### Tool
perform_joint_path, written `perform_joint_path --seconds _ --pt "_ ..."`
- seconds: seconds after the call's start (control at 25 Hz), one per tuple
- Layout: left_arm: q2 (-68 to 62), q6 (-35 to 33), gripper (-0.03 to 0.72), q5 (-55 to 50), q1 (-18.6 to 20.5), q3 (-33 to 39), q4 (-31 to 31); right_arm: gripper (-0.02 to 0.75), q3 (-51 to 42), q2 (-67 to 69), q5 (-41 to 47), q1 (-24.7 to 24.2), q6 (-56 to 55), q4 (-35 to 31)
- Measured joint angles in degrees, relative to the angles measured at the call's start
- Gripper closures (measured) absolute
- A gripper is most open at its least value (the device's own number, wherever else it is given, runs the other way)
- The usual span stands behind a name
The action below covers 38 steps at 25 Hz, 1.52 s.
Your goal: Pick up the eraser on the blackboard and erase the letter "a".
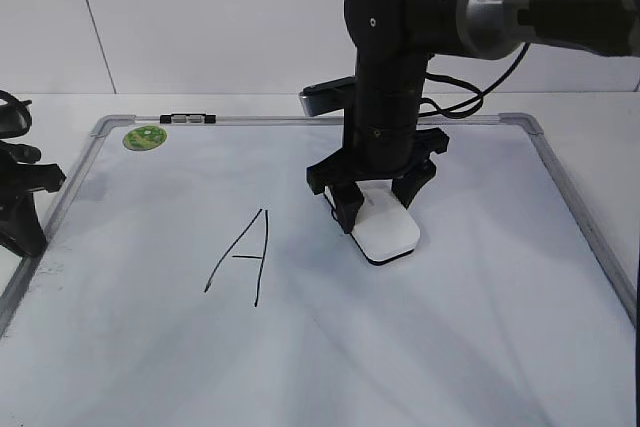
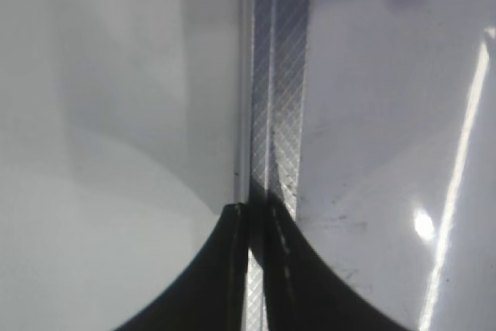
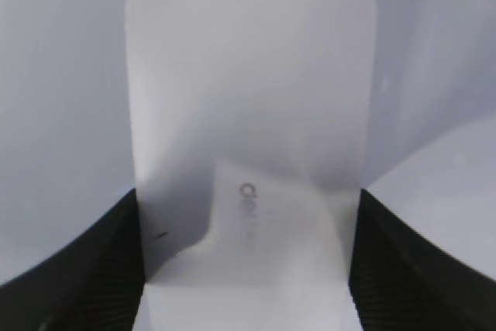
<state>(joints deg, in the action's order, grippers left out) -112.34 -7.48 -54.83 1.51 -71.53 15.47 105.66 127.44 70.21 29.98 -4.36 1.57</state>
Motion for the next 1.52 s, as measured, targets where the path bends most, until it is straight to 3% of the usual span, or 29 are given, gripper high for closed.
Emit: perform_joint_path --seconds 0.96,1.52 --pt "0.0 0.0 0.671 0.0 0.0 0.0 0.04 0.178 0.42 0.35 0.14 0.32 3.76 -5.55" --pt "0.0 0.0 0.671 0.0 0.0 0.0 0.13 0.178 0.42 0.35 0.05 1.53 3.5 -5.47"
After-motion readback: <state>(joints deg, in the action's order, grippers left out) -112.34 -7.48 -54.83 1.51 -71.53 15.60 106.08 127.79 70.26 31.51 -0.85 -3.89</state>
